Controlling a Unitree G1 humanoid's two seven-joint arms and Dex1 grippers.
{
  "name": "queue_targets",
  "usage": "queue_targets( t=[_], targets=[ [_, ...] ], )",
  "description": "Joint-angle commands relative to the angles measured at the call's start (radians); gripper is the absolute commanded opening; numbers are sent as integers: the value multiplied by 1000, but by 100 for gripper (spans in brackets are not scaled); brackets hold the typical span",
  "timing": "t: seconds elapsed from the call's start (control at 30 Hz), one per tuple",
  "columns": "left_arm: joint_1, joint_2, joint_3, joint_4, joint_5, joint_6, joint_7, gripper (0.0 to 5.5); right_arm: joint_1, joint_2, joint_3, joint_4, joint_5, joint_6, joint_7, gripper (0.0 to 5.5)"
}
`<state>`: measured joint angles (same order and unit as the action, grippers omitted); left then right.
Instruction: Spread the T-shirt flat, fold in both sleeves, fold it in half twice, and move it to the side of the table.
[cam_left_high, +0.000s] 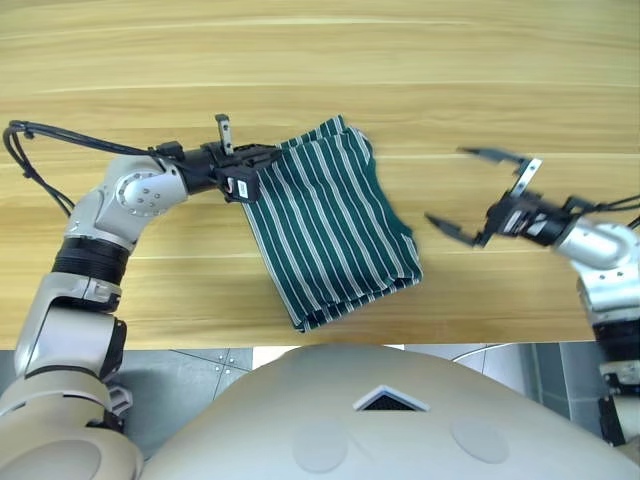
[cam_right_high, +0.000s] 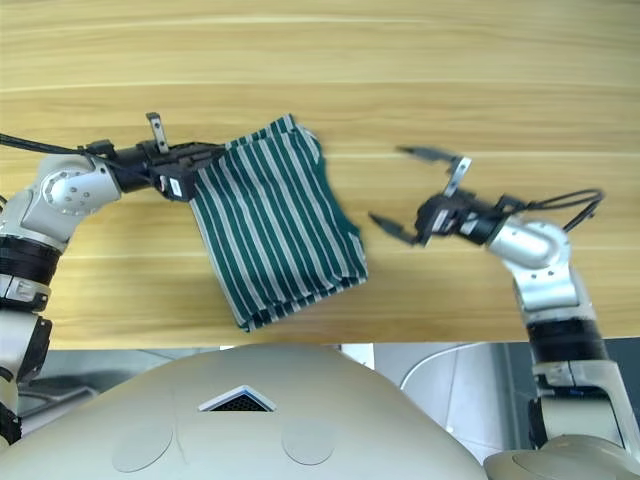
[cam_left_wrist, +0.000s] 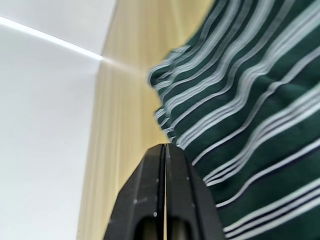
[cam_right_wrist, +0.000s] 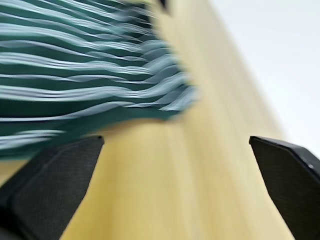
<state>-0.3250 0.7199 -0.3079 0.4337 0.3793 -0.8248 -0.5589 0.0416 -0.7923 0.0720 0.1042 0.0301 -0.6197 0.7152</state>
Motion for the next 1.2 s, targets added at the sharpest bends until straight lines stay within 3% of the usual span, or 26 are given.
queue_targets(
  t=[0.03,0.13,0.33,0.6,0.77,0.93,1.03,1.2],
  targets=[
    [0,39,67,1,-124,-21,-9,3,-75,17,-5,-22,-63,33,-28,540],
    [2,43,108,7,-243,-37,-32,3,-125,52,41,-42,-92,44,-19,540],
    [-60,-46,260,24,-648,55,-98,3,-282,230,253,-26,-163,64,39,540],
    [-195,-153,456,205,-763,178,-24,3,-429,440,377,348,-217,30,21,540],
    [-195,-204,469,226,-728,162,-26,3,-494,507,369,716,-315,-18,-161,540],
    [-200,-243,478,238,-704,155,-26,3,-553,504,376,992,-419,23,-482,540],
    [-193,-260,483,239,-692,152,-20,3,-572,493,351,1081,-424,84,-638,540],
    [-188,-276,490,255,-680,143,-25,3,-511,465,315,1063,-406,54,-702,540]
  ],
)
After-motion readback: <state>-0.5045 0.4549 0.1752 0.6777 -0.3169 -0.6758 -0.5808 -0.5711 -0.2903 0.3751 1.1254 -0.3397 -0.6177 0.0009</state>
